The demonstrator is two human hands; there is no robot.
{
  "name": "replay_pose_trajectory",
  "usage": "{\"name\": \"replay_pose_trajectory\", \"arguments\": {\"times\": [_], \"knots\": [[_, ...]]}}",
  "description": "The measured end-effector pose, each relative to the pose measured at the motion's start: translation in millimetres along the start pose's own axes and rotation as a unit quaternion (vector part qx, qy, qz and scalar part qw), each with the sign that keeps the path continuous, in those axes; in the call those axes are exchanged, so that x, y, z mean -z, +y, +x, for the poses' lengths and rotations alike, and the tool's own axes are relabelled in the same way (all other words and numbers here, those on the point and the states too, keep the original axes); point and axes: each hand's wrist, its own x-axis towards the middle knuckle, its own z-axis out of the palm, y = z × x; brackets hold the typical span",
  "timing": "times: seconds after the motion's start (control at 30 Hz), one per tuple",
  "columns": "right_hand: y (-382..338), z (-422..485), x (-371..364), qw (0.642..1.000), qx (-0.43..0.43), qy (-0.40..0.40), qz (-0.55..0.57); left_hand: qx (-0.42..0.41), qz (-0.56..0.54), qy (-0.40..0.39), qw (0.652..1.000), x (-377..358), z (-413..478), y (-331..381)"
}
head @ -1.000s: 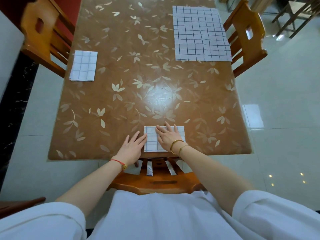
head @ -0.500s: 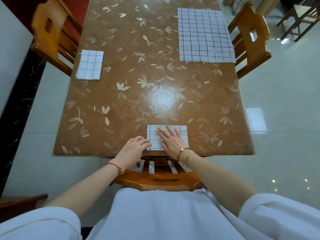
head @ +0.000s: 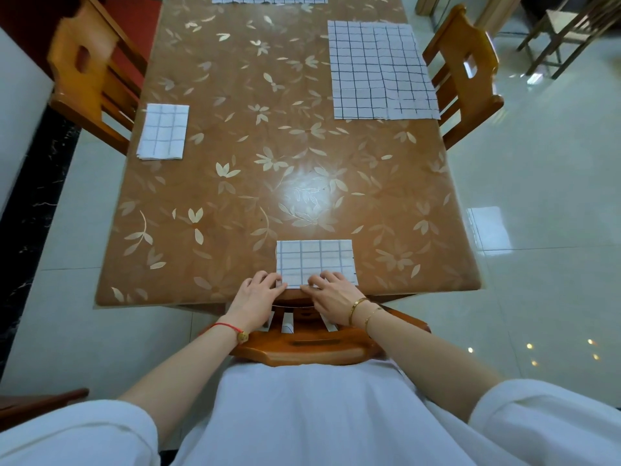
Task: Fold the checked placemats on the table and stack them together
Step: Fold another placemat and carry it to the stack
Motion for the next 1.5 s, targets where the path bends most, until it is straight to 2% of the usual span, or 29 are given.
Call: {"name": "replay_pose_trajectory", "arguments": {"times": [0.33,0.43,0.5,0.57,0.67,0.73,0.77,0.83,0.93,1.2,1.5], "knots": [[61.3,-54.6,4.5,0.998,-0.058,-0.021,0.002,0.011,-0.024,-0.015,1.0,2.3,3.5,1.8],[66.3,-58.7,6.9,0.994,-0.098,-0.02,0.052,0.053,-0.143,0.006,0.988,5.3,6.9,4.5],[65.1,-52.9,7.9,0.977,-0.172,0.02,0.128,0.113,-0.25,0.052,0.96,10.9,11.6,9.6],[63.7,-40.6,9.8,0.926,-0.287,0.082,0.231,0.197,-0.335,0.089,0.917,19.2,18.7,15.6],[65.7,-16.5,15.4,0.796,-0.447,0.146,0.381,0.317,-0.424,0.076,0.845,28.8,34.2,21.8],[71.0,-2.2,16.2,0.722,-0.504,0.155,0.448,0.361,-0.455,0.056,0.812,31.6,43.2,23.5],[73.6,4.4,15.7,0.699,-0.517,0.156,0.469,0.373,-0.462,0.05,0.803,33.3,46.8,24.4],[78.0,14.9,15.8,0.68,-0.52,0.161,0.492,0.387,-0.464,0.044,0.796,36.8,51.5,27.3],[82.3,26.5,19.2,0.683,-0.511,0.164,0.497,0.399,-0.473,0.047,0.784,40.6,55.5,29.5],[92.7,44.0,14.9,0.731,-0.51,0.114,0.438,0.422,-0.497,0.063,0.756,34.3,61.3,20.1],[98.9,47.3,10.7,0.779,-0.465,0.13,0.4,0.425,-0.492,0.08,0.755,26.5,65.7,19.6]]}}
